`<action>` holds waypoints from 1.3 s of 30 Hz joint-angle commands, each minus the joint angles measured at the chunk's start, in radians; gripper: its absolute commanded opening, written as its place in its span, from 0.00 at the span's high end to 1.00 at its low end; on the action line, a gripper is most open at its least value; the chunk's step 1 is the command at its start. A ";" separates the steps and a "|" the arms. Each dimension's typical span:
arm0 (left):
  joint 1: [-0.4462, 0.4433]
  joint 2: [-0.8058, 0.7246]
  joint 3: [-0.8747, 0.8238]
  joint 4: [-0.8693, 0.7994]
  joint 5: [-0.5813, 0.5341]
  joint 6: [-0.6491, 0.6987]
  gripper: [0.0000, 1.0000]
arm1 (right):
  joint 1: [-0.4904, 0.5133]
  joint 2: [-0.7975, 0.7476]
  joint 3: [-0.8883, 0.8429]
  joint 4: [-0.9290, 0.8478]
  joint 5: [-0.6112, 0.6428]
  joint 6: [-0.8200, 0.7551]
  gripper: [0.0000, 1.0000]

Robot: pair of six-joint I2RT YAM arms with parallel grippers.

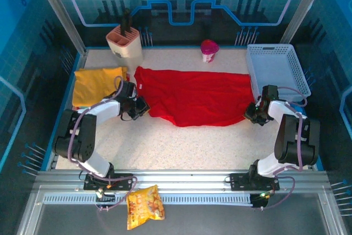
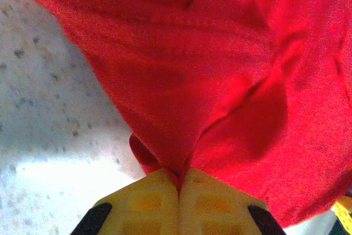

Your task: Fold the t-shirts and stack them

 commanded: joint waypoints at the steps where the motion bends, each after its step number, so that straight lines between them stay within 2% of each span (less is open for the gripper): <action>1: -0.033 -0.088 0.021 -0.128 -0.012 -0.018 0.98 | -0.018 0.006 0.007 -0.001 -0.024 -0.012 0.87; 6: -0.055 -0.220 0.010 -0.296 -0.075 -0.011 0.95 | -0.020 0.003 0.007 -0.003 -0.025 -0.013 0.87; 11: -0.058 -0.329 -0.023 -0.400 -0.130 0.018 0.85 | -0.020 0.014 0.004 0.007 -0.032 -0.013 0.87; 20: -0.052 -0.182 -0.041 -0.306 -0.024 0.033 0.75 | -0.020 0.030 0.006 0.014 -0.047 -0.015 0.88; 27: -0.055 -0.193 -0.054 -0.348 -0.018 0.054 0.74 | -0.020 0.028 0.004 0.013 -0.048 -0.016 0.88; 30: -0.065 -0.229 -0.107 -0.350 0.002 0.039 0.66 | -0.020 0.025 0.003 0.015 -0.048 -0.016 0.88; 32: -0.078 -0.229 -0.138 -0.341 -0.002 0.038 0.55 | -0.020 0.027 0.003 0.018 -0.051 -0.015 0.88; 35: -0.088 -0.206 -0.154 -0.342 -0.032 0.049 0.54 | -0.020 0.033 0.004 0.019 -0.055 -0.014 0.88; 39: -0.086 -0.246 -0.137 -0.351 -0.085 0.084 0.54 | -0.020 0.029 0.002 0.016 -0.053 -0.018 0.88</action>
